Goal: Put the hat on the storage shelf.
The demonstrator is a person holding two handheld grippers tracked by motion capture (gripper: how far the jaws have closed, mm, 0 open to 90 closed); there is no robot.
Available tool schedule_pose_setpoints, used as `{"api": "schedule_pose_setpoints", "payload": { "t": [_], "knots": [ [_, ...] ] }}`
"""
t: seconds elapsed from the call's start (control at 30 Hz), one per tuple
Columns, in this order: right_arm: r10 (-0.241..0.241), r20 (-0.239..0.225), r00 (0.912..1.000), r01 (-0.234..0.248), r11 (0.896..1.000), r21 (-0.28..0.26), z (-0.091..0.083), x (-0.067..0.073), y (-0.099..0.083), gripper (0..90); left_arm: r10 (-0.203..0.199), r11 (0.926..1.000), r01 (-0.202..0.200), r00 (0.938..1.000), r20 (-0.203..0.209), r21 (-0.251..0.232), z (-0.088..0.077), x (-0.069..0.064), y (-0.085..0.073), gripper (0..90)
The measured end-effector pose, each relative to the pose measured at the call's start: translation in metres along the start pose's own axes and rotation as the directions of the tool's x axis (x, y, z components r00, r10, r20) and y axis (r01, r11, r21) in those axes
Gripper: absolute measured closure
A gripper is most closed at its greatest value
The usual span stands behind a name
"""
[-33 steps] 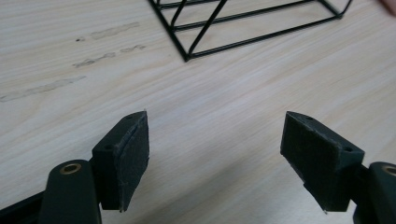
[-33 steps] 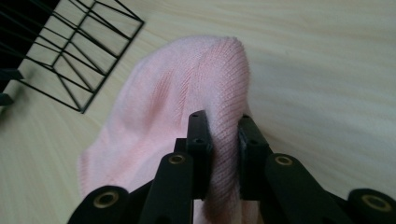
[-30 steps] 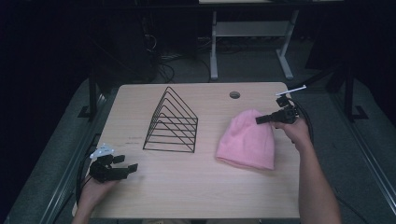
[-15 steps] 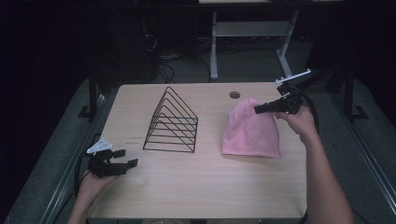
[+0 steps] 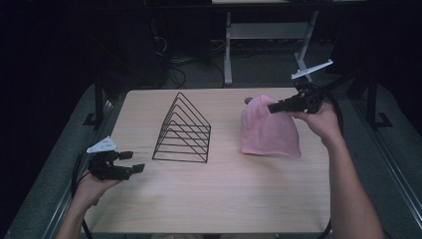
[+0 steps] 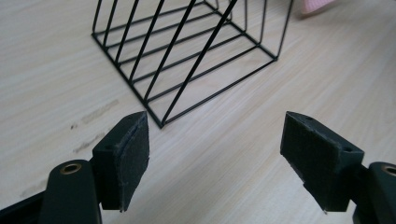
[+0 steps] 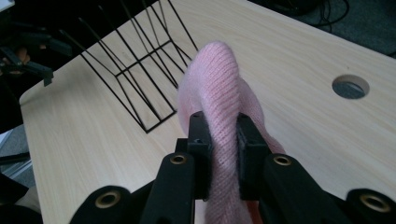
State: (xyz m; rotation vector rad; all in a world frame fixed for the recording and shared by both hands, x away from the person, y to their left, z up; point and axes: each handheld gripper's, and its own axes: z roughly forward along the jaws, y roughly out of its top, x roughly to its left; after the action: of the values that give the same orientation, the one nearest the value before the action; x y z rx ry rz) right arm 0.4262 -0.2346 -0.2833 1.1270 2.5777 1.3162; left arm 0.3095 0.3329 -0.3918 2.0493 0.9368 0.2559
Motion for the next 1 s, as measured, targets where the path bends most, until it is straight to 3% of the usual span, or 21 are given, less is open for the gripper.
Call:
{"api": "schedule_pose_setpoints", "payload": {
  "t": [0.13,0.43,0.77,1.0],
  "knots": [
    [-0.033,-0.010,0.9994,0.033,0.999,-0.003,-0.002,0.010,0.011,79.0,0.037,0.9993,-0.037,0.9992,0.018,-0.012,-0.011,0.001,0.014,24.1],
    [-0.090,-0.031,0.9955,0.089,0.996,-0.018,-0.006,0.027,0.035,79.0,0.077,0.9967,-0.076,0.9958,0.049,-0.028,-0.026,0.002,0.040,24.1],
    [-0.145,-0.069,0.9870,0.142,0.989,-0.038,-0.006,0.051,0.067,79.1,0.128,0.9918,-0.128,0.9877,0.089,-0.009,-0.027,0.000,0.067,24.1],
    [-0.180,-0.095,0.9791,0.175,0.983,-0.056,-0.004,0.068,0.090,79.1,0.139,0.9903,-0.138,0.9835,0.115,-0.021,-0.031,0.000,0.086,24.1]
  ]
}}
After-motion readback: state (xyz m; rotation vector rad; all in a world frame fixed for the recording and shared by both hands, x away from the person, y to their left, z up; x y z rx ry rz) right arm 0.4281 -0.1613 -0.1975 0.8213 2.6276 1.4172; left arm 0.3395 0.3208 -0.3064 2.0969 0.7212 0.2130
